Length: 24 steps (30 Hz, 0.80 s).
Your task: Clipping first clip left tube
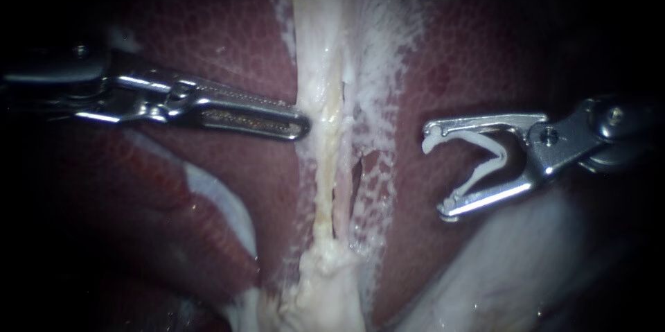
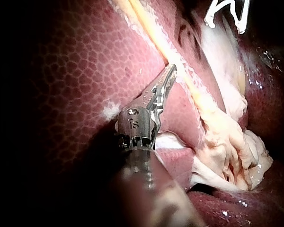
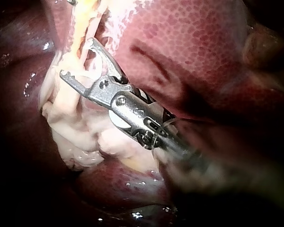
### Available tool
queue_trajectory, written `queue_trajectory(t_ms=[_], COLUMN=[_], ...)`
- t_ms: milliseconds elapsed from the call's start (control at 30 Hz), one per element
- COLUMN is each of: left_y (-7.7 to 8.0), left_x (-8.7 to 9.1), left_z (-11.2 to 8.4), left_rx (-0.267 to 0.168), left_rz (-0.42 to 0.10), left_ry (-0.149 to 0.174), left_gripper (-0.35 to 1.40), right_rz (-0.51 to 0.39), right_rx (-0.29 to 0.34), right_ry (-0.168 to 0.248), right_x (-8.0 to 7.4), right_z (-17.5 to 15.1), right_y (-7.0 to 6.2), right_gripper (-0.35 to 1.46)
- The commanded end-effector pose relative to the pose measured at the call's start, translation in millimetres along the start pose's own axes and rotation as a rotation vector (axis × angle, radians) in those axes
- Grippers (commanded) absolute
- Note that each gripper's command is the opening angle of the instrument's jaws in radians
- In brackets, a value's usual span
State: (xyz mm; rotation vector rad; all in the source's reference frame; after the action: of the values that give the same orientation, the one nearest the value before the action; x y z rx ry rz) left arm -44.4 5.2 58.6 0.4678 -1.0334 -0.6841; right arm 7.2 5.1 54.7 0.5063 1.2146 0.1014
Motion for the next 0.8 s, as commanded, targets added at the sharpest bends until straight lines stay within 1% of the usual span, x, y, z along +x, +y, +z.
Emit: queue_trajectory(t_ms=[33, 167, 333, 467, 700, 800], left_y=[0.0, -0.1, -0.5, -1.0, -2.1, -2.3], left_x=[0.0, -0.1, -0.5, -1.3, -2.3, -2.5], left_z=[0.0, -0.1, -1.2, -3.2, -7.0, -7.8], left_rx=[0.000, 0.001, 0.004, -0.004, -0.021, -0.025], left_rz=[0.000, 0.000, -0.003, -0.007, -0.016, -0.019], left_ry=[0.000, 0.000, 0.000, 0.001, -0.023, -0.027], left_gripper=[-0.35, -0.35, -0.35, -0.35, -0.35, -0.35], right_rz=[0.000, -0.001, -0.003, -0.004, -0.002, 0.002], right_rx=[0.000, 0.000, 0.002, 0.004, 0.009, 0.010], right_ry=[0.000, 0.000, 0.000, 0.000, -0.001, -0.001], right_x=[0.0, -0.1, -0.2, -0.4, -0.7, -0.9], right_z=[0.0, 0.1, 0.4, 0.7, 1.4, 1.9], right_y=[0.0, 0.0, -0.1, -0.2, -0.4, -0.5], right_gripper=[0.60, 0.60, 0.60, 0.60, 0.60, 0.60])
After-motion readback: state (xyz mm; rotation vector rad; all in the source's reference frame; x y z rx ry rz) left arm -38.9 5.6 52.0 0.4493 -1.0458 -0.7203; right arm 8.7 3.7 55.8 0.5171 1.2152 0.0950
